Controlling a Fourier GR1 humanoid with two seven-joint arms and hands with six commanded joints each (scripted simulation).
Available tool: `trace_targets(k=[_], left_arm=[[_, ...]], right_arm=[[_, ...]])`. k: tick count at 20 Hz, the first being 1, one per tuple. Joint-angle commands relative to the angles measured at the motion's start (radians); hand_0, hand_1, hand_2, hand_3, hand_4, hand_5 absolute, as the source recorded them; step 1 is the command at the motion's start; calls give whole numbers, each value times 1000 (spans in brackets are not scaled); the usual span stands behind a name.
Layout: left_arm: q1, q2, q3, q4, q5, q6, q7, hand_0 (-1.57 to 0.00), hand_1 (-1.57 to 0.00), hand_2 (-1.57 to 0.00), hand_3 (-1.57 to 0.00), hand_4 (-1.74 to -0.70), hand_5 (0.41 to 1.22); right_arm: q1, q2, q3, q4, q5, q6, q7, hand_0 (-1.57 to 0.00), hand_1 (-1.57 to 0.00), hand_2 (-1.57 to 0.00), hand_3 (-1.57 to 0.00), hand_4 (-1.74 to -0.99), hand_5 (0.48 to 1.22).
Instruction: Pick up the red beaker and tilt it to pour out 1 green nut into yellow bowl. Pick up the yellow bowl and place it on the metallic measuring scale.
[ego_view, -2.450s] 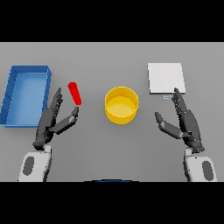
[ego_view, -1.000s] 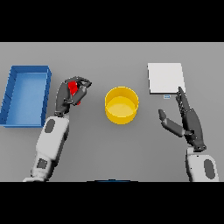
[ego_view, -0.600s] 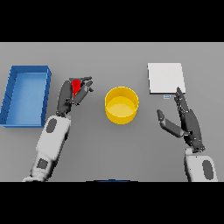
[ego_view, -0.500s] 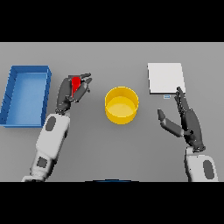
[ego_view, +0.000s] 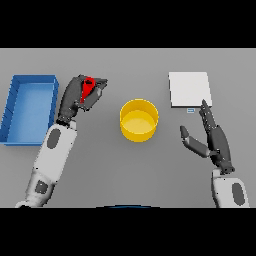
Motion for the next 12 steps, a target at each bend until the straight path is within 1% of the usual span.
trace_targets(k=[1, 4, 5, 6, 8, 10, 11, 12], left_arm=[[-8, 5, -9, -1, -13, -4, 18, -1565, -1565, -1565, -1560, -1616, 1165], [-40, 17, -20, 10, -40, -18, 43, -1565, -1565, -1565, -1560, -1616, 1140], [-48, 29, -35, 5, -63, -26, 50, -1566, -1566, -1566, -1562, -1641, 1131], [-67, 34, -57, 14, -99, -29, 67, -1567, -1567, -1567, -1564, -1661, 1126], [-105, 72, -111, 13, -176, -69, 112, -1569, -1569, -1569, -1566, -1690, 1124], [-145, 99, -180, 34, -269, -93, 122, -1569, -1569, -1569, -1568, -1708, 1133], [-167, 125, -205, 42, -306, -123, 133, -1570, -1570, -1570, -1569, -1715, 1136], [-188, 138, -231, 57, -340, -144, 138, -1570, -1570, -1570, -1569, -1720, 1145]], right_arm=[[-12, 6, 4, 6, 7, -6, 14, 1, 1, 1, 1, -1277, 672], [-13, 7, 2, 21, 5, -2, 14, 1, 1, 1, 1, -1277, 679], [-9, 6, 4, 19, 4, 2, 14, 1, 1, 1, 1, -1274, 683], [-3, 17, 10, 19, 7, -2, 7, 1, 1, 1, 1, -1273, 686], [-5, 21, 7, 12, -1, -3, 8, 1, 1, 1, 1, -1274, 688], [7, 18, 7, -4, 8, -11, 14, 1, 1, 1, 1, -1276, 689], [-2, 19, 9, -9, 8, -12, 26, 1, 1, 1, 1, -1280, 690], [-1, 21, 15, -7, 17, -14, 19, 1, 1, 1, 1, -1284, 692]])
